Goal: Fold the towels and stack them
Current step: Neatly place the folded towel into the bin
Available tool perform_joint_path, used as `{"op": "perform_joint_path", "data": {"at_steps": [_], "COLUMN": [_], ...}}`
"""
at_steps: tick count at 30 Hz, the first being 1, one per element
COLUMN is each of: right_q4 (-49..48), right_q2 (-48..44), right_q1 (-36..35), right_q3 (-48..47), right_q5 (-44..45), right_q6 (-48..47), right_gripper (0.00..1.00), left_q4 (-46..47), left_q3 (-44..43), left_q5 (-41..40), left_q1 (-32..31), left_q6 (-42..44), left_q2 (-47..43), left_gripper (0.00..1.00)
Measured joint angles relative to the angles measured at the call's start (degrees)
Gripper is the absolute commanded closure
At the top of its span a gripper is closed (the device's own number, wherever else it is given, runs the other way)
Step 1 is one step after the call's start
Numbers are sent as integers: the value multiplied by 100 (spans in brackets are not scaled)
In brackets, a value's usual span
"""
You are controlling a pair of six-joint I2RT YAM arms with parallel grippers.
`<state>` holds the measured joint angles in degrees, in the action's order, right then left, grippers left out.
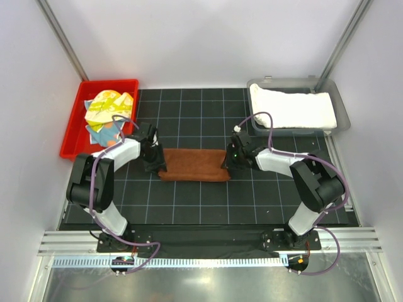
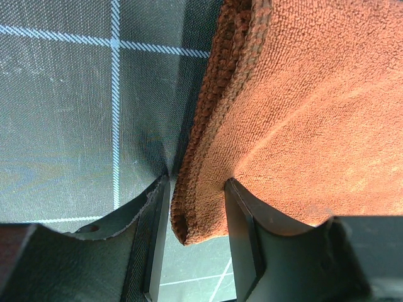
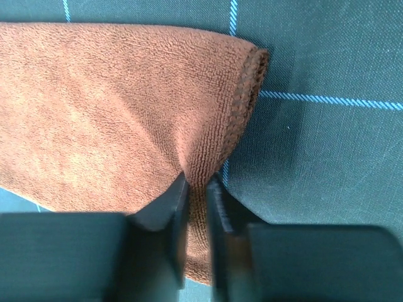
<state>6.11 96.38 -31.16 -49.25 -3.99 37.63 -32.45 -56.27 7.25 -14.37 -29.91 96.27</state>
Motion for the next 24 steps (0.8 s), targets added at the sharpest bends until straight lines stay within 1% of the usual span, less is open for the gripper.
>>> {"op": "perform_joint_path", "data": {"at_steps": [1,2,6,8,10,13,15,18,24], "right_q4": [-13,-15,203,531,885,1539,1797,2072,2334], "right_q2": [11,13,13,13,13,46,96,149,485], "right_q1": [0,0,-42,-109,-173,-238,-238,-234,-170], "right_q3": [-2,-2,-142,-326,-581,-1141,-1405,-1755,-2286], "right_q5": [-11,-13,48,203,404,835,1034,1296,1611], "right_q6": [-37,-76,-308,-498,-717,-1141,-1331,-1606,-1982], "right_gripper": [89,99,99,99,99,99,99,99,99], "left_q4": [24,68,354,525,651,680,549,212,-144], "left_q3": [26,66,330,468,538,476,328,-7,-721], "left_q5": [-4,-7,79,223,367,481,369,-11,-719], "left_q1": [-2,-2,0,0,0,-4,-28,-48,-50], "left_q6": [-15,-33,-267,-426,-573,-745,-730,-625,-337], "left_q2": [-20,-48,-243,-321,-354,-308,-227,-149,-140], "left_gripper": [55,55,54,53,50,50,49,48,48]}}
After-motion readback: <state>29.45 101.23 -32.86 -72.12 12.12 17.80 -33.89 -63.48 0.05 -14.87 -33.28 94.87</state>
